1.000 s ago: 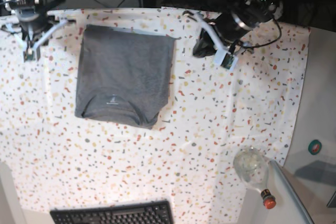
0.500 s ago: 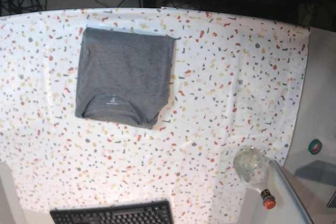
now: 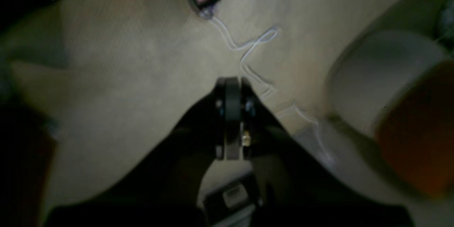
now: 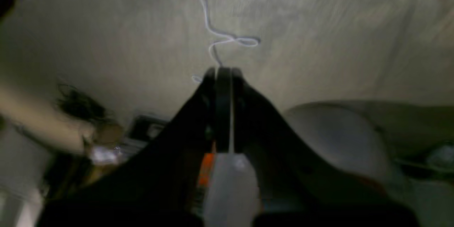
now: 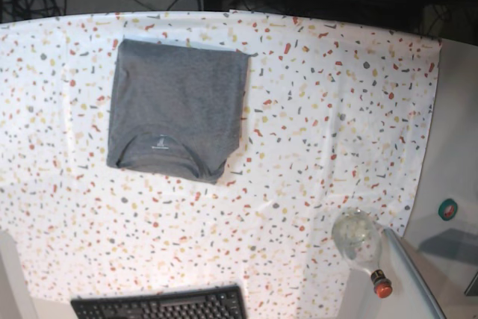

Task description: Layout the t-shirt on the table in an organized manner, then fold the t-shirt properly

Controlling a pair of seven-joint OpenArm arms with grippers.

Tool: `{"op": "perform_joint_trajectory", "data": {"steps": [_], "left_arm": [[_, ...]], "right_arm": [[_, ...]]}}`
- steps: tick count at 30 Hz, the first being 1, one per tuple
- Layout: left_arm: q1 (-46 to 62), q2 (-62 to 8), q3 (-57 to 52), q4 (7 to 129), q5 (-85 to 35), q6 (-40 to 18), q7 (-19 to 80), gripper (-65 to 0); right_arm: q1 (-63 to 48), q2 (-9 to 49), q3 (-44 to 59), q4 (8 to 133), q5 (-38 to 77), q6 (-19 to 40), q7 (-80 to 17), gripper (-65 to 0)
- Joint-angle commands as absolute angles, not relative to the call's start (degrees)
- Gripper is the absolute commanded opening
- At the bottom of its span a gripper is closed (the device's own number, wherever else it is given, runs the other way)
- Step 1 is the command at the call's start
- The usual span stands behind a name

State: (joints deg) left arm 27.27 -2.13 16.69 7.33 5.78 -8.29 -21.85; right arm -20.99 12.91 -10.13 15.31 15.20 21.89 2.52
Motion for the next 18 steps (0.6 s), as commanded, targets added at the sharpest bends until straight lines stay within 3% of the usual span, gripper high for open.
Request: {"op": "perform_joint_trajectory", "data": {"steps": [1,3,7,12,18], "left_arm": [[25.54,-2.07,16.57,3.21,5.67,-8.40,-22.81,-65.0],[23.16,-1.89,17.01,0.84,6.11,-8.31,-25.45,-65.0],[23.08,-3.30,17.45,7.25,6.29,-8.31,-29.05,-65.0],[19.38,-4.97,17.36,7.34,6.29,-8.31,-28.97,-65.0],[14.90,-2.95,16.66,0.84,5.67,-8.31,-28.88,-65.0]], "right_arm": [[-20.35,11.74,-10.07,13.05,15.16,20.70,4.88,-65.0],[-18.95,8.84,-10.07,10.07,15.16,16.22,10.77,-65.0],[-18.42,2.77,-10.59,9.45,14.81,6.55,17.27,-65.0],[-17.45,1.45,-10.68,12.26,14.81,5.58,17.27,-65.0],[-13.67,4.62,-10.59,12.53,14.81,5.58,17.19,-65.0]]}}
